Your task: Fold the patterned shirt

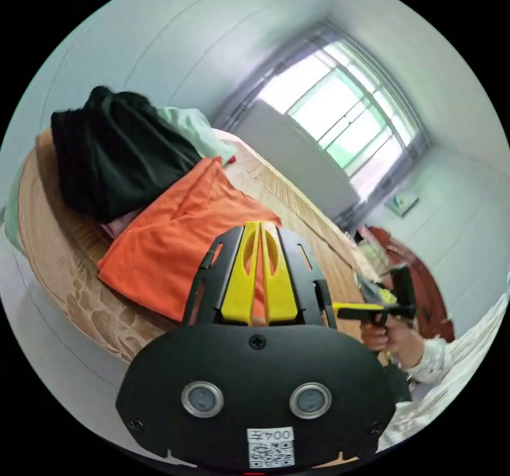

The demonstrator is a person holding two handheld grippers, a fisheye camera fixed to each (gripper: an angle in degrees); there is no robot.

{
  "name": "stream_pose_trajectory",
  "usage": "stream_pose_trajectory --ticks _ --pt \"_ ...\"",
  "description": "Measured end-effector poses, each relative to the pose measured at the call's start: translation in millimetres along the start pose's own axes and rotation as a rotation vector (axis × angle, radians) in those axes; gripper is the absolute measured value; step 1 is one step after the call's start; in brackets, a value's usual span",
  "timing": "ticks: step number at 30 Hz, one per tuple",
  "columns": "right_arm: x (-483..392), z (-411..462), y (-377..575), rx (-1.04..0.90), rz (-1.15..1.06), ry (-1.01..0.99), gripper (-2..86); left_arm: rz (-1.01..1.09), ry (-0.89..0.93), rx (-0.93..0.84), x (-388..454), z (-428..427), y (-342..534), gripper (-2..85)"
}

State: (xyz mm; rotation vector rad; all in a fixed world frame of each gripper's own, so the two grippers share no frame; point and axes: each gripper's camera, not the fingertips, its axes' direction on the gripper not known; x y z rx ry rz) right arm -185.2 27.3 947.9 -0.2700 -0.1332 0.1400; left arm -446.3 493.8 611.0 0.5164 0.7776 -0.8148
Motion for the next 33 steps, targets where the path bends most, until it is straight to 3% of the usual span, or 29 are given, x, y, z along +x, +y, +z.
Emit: stream_pose_trajectory --ticks 3,9,13,20,27,29,33 --pt "0.2 -27.7 48.1 0.062 -0.018 0.19 -0.4 0.189 -0.015 0.001 74.1 5.7 25.3 0.9" --pt "-23.7 -74.9 159.0 0.209 -0.078 0.497 3.5 0.025 0.405 0.06 156.0 10.6 66.3 0.8" --pt "12.2 -127.2 252.2 0.278 0.117 0.575 9.3 -0.075 0.696 0.021 212.3 24.3 104.0 0.5" --pt "121.1 -283.3 429.1 0.323 0.599 1.211 11.2 -0.035 0.761 -0.079 280.5 25.7 148.4 0.1" --pt "183.4 -313.9 461.7 0.127 0.679 1.267 12.4 -0.174 0.837 -0.087 306.6 33.1 175.5 0.1" --pt "192.8 -312.7 466.8 0.046 0.695 1.291 5.8 -0.165 0.837 -0.063 312.1 29.5 175.2 0.1" --pt "170.7 -336.1 484.7 0.194 0.751 1.222 3.3 -0.148 0.842 -0.052 316.5 27.6 173.1 0.1"
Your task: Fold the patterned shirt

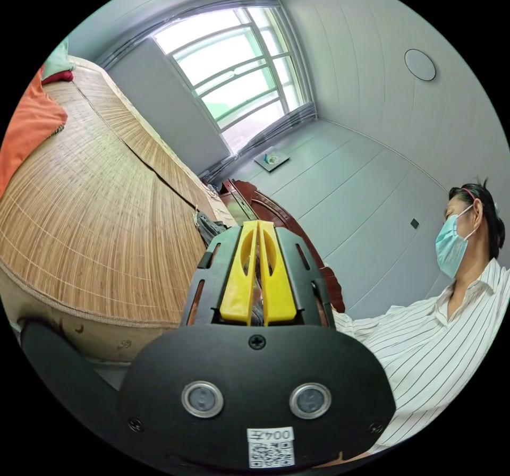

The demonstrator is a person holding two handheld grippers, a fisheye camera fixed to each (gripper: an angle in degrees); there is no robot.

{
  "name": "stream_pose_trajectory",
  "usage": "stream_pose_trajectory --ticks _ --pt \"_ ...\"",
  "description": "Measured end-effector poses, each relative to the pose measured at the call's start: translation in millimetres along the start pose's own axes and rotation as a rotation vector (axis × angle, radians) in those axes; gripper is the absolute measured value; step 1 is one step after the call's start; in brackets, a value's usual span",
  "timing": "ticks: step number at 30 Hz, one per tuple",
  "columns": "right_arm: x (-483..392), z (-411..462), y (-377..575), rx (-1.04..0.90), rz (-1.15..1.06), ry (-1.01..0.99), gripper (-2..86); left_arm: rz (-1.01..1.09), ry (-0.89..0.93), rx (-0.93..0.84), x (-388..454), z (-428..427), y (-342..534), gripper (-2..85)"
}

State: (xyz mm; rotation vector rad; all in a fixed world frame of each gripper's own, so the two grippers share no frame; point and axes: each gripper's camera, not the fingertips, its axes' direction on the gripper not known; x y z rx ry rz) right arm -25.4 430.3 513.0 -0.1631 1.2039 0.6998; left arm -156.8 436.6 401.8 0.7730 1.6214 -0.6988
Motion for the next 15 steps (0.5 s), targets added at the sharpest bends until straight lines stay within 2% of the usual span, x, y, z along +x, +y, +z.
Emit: stream_pose_trajectory --ticks 2,6,10,12,15 --pt "15.0 -31.9 14.3 0.04 0.1 -0.134 2.9 -0.014 0.019 0.001 -3.5 1.6 1.4 0.0" --pt "3.0 -79.1 48.2 0.088 0.126 -0.284 2.7 -0.035 0.06 0.002 -12.7 12.1 7.2 0.1" --pt "-53.1 -120.4 93.2 0.158 0.038 -0.542 2.9 -0.046 0.085 -0.027 -17.1 28.4 10.8 0.1" --pt "-95.2 -126.8 101.8 0.171 -0.062 -0.54 3.3 -0.05 0.093 -0.03 -18.3 33.1 11.8 0.1" --pt "-153.8 -97.9 102.7 0.053 -0.157 -0.661 4.2 -0.065 0.104 -0.048 -20.6 39.0 11.8 0.1"
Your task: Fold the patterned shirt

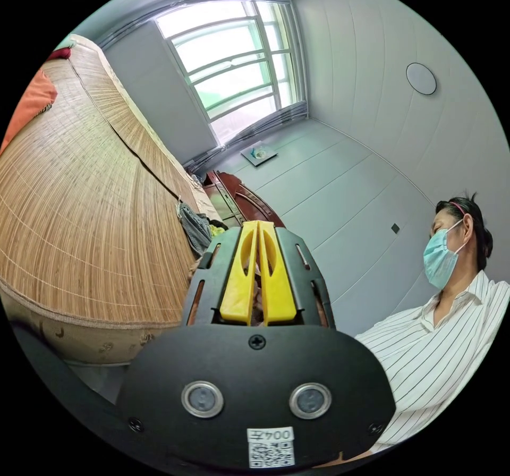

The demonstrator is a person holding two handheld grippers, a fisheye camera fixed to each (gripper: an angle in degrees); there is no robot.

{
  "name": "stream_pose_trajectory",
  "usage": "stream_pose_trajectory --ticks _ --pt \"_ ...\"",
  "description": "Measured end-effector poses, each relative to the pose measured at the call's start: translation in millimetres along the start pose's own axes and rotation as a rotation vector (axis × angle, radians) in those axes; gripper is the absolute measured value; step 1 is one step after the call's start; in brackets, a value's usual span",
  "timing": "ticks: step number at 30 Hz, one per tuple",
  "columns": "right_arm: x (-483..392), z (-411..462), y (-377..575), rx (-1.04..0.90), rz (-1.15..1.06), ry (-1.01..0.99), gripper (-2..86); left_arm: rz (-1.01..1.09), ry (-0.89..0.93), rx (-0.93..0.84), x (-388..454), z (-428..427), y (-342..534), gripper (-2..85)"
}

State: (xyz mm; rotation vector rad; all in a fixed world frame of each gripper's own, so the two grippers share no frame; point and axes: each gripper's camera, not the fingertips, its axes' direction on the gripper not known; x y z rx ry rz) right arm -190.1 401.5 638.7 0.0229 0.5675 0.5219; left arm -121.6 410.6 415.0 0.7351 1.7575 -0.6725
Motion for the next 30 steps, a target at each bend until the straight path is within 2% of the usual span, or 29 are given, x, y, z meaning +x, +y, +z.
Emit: stream_pose_trajectory --ticks 2,7,9,11,14,17,21,23,25,27,30 --pt "-8.4 31.4 3.4 -0.114 -0.02 -0.05 5.8 -0.002 -0.017 -0.001 -0.3 0.6 0.0 0.1" --pt "10.4 -8.9 31.1 -0.037 -0.079 -0.094 10.2 0.02 -0.132 -0.068 -5.5 12.9 3.8 0.1" --pt "36.4 -33.3 45.5 0.017 -0.063 -0.026 11.1 0.016 -0.154 -0.087 -9.2 22.5 6.8 0.1" --pt "89.9 -54.6 60.5 0.067 -0.026 0.157 11.6 -0.001 -0.182 -0.123 -13.6 34.9 9.4 0.1" --pt "186.4 -49.5 63.5 -0.011 0.071 0.255 12.5 -0.016 -0.221 -0.218 -18.5 61.8 14.6 0.1" --pt "265.1 -32.1 59.0 -0.084 0.125 0.179 13.8 -0.032 -0.23 -0.324 -21.2 94.2 22.5 0.1" --pt "306.4 -13.5 42.8 -0.12 0.074 0.098 14.6 -0.049 -0.201 -0.39 -25.4 132.2 33.4 0.1" --pt "322.6 1.6 32.9 -0.195 0.094 -0.069 11.2 -0.054 -0.203 -0.419 -29.2 145.9 36.0 0.1" --pt "323.4 1.6 29.8 -0.217 0.111 -0.026 6.2 -0.065 -0.21 -0.45 -34.2 160.9 36.9 0.1" --pt "312.0 -16.6 30.9 -0.136 0.107 -0.017 4.6 -0.071 -0.208 -0.474 -37.2 171.1 36.4 0.1" --pt "288.2 -52.4 37.8 -0.043 0.107 -0.116 4.1 -0.066 -0.199 -0.518 -42.3 189.3 35.7 0.2"
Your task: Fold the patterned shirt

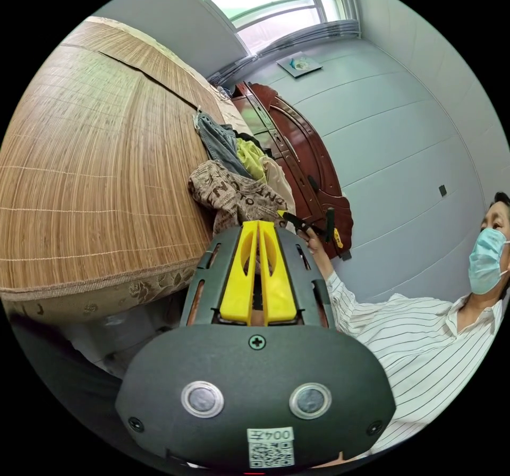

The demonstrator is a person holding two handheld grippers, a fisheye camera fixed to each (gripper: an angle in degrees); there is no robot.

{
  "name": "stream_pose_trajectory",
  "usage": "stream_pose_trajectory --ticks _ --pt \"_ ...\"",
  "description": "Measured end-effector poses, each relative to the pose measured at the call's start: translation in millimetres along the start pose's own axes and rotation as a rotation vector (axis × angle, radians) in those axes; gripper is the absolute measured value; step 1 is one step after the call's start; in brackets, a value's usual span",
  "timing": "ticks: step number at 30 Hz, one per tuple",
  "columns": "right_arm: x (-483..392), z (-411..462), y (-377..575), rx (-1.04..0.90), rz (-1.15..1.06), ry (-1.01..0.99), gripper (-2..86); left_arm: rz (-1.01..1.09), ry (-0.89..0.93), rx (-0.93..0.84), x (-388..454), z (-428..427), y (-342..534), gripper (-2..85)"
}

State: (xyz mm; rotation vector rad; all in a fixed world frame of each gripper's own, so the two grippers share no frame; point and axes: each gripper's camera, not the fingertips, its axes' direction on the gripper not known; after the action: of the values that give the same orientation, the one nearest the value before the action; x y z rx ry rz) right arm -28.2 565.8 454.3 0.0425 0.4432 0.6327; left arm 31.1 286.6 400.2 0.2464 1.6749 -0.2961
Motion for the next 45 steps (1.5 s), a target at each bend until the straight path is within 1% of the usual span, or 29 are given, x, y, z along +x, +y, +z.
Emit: stream_pose_trajectory --ticks 4,6,7,8,9,11,14,16,18,20,21,23,25,30,32,33,34,35,36,38,40,42,45 --pt "-28.4 -29.2 30.8 0.01 -0.059 -0.077 4.4 0.002 0.006 -0.038 -5.3 20.5 -10.5 0.4" --pt "-31.7 -24.5 48.1 -0.043 -0.078 -0.092 4.7 -0.006 0.023 -0.041 -9.4 27.8 -12.5 0.4" --pt "-29.8 -12.4 59.1 -0.107 -0.066 -0.123 4.9 -0.015 0.037 -0.043 -12.3 32.8 -13.4 0.4" --pt "-24.7 0.4 69.6 -0.152 -0.026 -0.153 5.2 -0.019 0.044 -0.045 -13.8 35.4 -13.8 0.4" --pt "-21.4 4.4 74.5 -0.158 0.003 -0.16 5.4 -0.027 0.056 -0.05 -16.1 40.2 -14.6 0.4" --pt "-10.3 -3.0 85.7 -0.103 0.057 -0.194 7.7 -0.028 0.064 -0.054 -17.8 45.1 -16.3 0.3" --pt "5.0 -29.7 79.4 0.003 0.051 -0.187 10.9 -0.016 0.052 -0.054 -18.9 48.7 -19.3 0.3" --pt "19.5 -36.2 65.2 0.008 0.047 -0.145 12.5 -0.02 0.056 -0.047 -21.9 50.8 -21.0 0.2" --pt "40.9 -33.4 45.5 -0.025 0.069 -0.155 13.7 -0.02 0.059 -0.041 -23.3 52.6 -21.5 0.2" --pt "78.1 -16.1 18.1 -0.106 0.163 -0.312 15.3 -0.019 0.055 -0.032 -23.9 54.5 -21.3 0.2" --pt "87.5 -11.5 12.4 -0.115 0.191 -0.36 15.6 -0.019 0.054 -0.025 -24.5 55.8 -20.7 0.2" --pt "120.8 8.8 -5.6 -0.158 0.334 -0.529 16.2 -0.024 0.058 -0.015 -26.1 57.9 -19.2 0.2" --pt "130.9 24.3 -16.9 -0.221 0.382 -0.564 16.4 -0.032 0.056 -0.002 -28.5 60.9 -16.8 0.2" --pt "120.6 51.2 -39.1 -0.369 0.361 -0.539 15.4 -0.043 0.048 0.016 -33.6 71.9 -13.7 0.2" --pt "115.2 60.2 -44.1 -0.407 0.343 -0.437 9.9 -0.044 0.049 0.015 -35.0 79.4 -13.0 0.3" --pt "114.7 59.3 -44.9 -0.394 0.344 -0.396 7.8 -0.04 0.049 0.009 -35.2 85.6 -12.6 0.4" --pt "111.6 53.2 -47.9 -0.356 0.315 -0.329 3.7 -0.034 0.046 -0.002 -34.9 92.3 -12.3 0.5" --pt "106.6 41.4 -52.0 -0.306 0.267 -0.274 2.2 -0.029 0.044 -0.006 -34.6 95.5 -12.1 0.6" --pt "103.2 33.3 -54.4 -0.275 0.235 -0.249 1.5 -0.017 0.038 -0.012 -33.5 101.8 -11.8 0.8" --pt "85.9 -7.3 -63.8 -0.176 0.087 -0.123 0.3 0.004 0.023 -0.021 -31.3 111.0 -12.2 1.3" --pt "75.9 -38.4 -64.8 -0.137 -0.016 -0.038 -0.1 0.046 0.006 -0.038 -27.1 125.3 -15.3 2.3" --pt "77.2 -62.2 -57.1 -0.143 -0.071 -0.038 -0.3 0.091 -0.008 -0.055 -21.8 137.5 -19.7 3.0" --pt "103.9 -77.4 -26.5 -0.211 -0.033 -0.165 -0.3 0.203 -0.078 -0.117 -7.5 165.3 -31.8 4.6"
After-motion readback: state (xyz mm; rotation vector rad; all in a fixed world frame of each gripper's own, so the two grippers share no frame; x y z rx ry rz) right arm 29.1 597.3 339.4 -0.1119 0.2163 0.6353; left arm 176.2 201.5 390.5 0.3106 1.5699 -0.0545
